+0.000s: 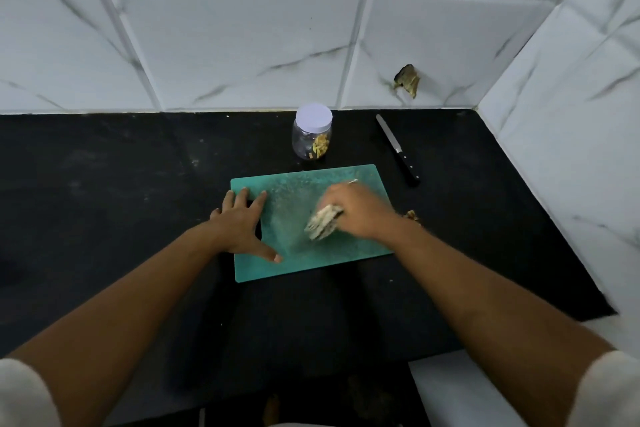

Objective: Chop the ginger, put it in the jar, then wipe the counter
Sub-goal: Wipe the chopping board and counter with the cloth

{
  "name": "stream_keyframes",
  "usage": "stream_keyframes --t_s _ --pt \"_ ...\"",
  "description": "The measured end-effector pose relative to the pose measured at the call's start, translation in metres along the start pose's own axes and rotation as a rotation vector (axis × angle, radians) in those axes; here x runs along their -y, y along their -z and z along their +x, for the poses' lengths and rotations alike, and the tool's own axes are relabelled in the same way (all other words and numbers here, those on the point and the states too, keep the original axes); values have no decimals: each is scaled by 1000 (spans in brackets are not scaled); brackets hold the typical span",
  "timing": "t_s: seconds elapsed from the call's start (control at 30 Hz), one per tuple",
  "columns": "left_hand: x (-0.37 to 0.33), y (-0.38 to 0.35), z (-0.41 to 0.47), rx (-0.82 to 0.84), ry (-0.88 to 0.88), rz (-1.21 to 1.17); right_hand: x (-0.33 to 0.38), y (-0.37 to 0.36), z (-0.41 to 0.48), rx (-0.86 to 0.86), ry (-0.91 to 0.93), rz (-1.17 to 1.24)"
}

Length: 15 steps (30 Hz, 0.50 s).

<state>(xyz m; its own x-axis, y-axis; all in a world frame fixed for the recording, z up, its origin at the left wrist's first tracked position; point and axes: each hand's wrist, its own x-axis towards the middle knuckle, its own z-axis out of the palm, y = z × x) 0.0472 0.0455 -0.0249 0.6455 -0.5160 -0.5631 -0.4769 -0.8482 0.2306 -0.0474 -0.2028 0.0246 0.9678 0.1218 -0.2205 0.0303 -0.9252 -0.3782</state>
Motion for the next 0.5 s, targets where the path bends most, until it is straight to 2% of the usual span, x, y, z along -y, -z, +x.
stream_keyframes --t_s 0.07,0.13,0.33,0.5 --pt "-6 -5 2 -2 37 38 14 -24 -6 30 80 -56" --pt "-4 -9 2 -12 47 65 0 -32 -20 24 61 -43" --pt "-13 -3 2 -15 83 137 -60 21 -41 231 -240 -154" --pt "-56 5 17 -55 -81 191 -76 65 -6 -146 -292 82"
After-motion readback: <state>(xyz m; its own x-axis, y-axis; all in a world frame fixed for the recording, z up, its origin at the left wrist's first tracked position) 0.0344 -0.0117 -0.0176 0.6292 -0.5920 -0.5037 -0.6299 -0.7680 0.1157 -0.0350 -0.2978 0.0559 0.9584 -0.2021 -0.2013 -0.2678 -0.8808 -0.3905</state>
